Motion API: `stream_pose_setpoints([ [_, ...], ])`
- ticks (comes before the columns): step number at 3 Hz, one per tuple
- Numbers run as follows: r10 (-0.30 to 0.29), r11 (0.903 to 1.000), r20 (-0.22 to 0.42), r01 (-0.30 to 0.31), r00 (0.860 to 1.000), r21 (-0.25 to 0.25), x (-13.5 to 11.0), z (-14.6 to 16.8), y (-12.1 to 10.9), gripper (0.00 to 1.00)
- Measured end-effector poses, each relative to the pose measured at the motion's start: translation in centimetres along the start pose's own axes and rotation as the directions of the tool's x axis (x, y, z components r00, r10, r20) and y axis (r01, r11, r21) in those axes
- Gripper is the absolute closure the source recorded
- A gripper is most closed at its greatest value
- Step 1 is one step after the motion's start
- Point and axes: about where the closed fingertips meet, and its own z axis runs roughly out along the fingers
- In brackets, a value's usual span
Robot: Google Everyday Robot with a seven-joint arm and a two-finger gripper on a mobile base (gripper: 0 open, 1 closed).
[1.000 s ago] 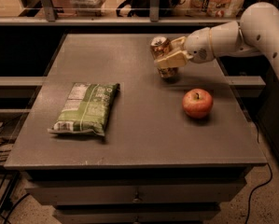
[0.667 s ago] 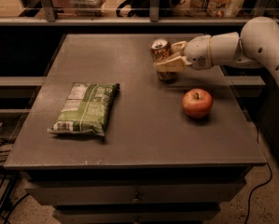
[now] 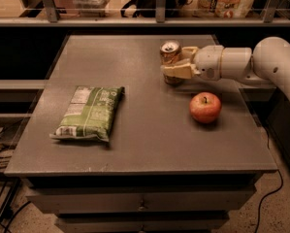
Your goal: Place orange can upright
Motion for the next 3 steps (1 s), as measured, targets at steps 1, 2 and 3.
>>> stream_pose_setpoints([
  [1,0.026,0.9995,0.024,-0.027,0.999,0.015,0.52,-0.17,-0.13,0.36],
  [2,0.039,0.9991,0.029,-0.039,0.999,0.018,0.72,-0.26,-0.13,0.13],
  [3,0.038,0.9992,0.03,-0.038,0.999,0.013,0.66,-0.01,0.0,0.0],
])
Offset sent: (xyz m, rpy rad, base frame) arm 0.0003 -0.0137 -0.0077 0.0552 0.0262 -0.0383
